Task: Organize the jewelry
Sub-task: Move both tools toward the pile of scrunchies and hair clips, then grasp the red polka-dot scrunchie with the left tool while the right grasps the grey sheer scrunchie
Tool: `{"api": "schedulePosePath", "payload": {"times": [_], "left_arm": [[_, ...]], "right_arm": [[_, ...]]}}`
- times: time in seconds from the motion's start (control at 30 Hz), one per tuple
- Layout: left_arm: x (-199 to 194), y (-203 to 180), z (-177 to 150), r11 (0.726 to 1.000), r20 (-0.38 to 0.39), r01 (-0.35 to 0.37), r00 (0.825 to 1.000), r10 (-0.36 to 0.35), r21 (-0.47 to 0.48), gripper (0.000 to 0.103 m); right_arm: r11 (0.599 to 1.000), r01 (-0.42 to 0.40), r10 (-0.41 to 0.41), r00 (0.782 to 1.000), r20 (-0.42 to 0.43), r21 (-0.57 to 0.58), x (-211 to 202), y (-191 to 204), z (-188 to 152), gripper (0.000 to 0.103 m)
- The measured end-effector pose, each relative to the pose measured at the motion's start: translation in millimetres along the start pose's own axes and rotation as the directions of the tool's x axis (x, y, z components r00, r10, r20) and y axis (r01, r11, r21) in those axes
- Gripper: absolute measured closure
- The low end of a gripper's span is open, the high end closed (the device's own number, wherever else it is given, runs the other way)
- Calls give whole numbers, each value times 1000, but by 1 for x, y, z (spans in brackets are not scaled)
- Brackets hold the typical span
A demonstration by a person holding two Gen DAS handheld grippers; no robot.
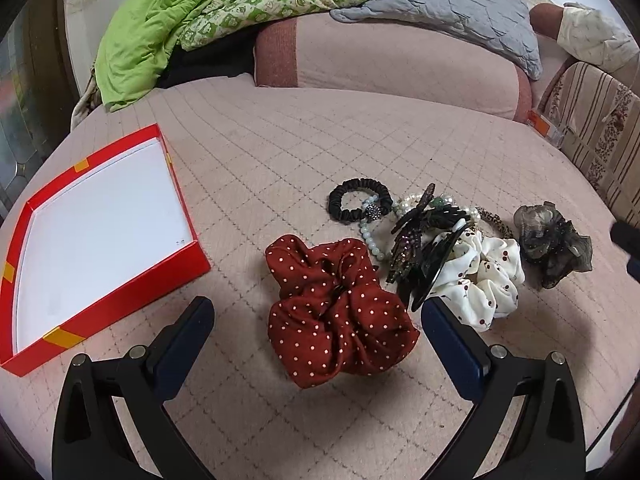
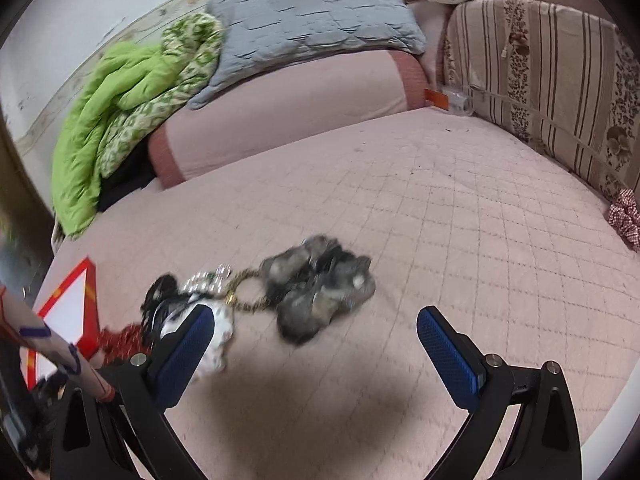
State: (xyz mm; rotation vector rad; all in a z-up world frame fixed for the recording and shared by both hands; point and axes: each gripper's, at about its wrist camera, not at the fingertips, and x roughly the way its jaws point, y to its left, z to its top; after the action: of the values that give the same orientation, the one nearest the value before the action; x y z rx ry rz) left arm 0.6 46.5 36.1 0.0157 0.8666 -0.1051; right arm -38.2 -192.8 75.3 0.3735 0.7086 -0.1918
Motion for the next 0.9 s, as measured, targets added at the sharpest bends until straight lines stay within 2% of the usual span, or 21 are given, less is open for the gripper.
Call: {"api": "schedulePosePath", "payload": {"times": [0.2,0.53,0.57,0.6,0.63,0.67,0.7,0.77,0.87,0.9], "left_arm": [[6,0,2,1000,-9,-4,1000,4,7,0],[21,-3,6,1000,-46,13,999,-13,8,0],[23,-4,6,1000,-51,15,999,-14,10,0],[26,-4,6,1000,-57,13,998,-12,11,0],[27,-4,6,1000,-59,11,998,-11,8,1],[27,-3,6,1000,-60,13,998,-13,4,9],[28,-3,6,1000,-62,17,998,-17,0,14],[30,-2,5,1000,-74,31,997,-31,-2,39],[31,0,3,998,-85,63,994,-64,-14,53],[29,0,4,997,-76,72,995,-72,-10,58]], "right_arm": [[999,29,-29,1000,3,19,26,-2,13,0],[995,71,-64,992,-112,65,74,-13,17,0],[994,70,-60,990,-130,78,78,-15,16,3],[994,64,-50,987,-151,92,81,-18,15,7],[993,61,-44,985,-167,100,84,-19,13,18],[992,58,-36,981,-189,111,87,-21,11,29],[991,50,-25,979,-200,122,89,-23,10,35],[990,20,10,979,-205,141,88,-26,9,59],[994,10,10,985,-175,112,80,-23,11,78],[994,-4,20,988,-153,110,74,-22,12,79]]}}
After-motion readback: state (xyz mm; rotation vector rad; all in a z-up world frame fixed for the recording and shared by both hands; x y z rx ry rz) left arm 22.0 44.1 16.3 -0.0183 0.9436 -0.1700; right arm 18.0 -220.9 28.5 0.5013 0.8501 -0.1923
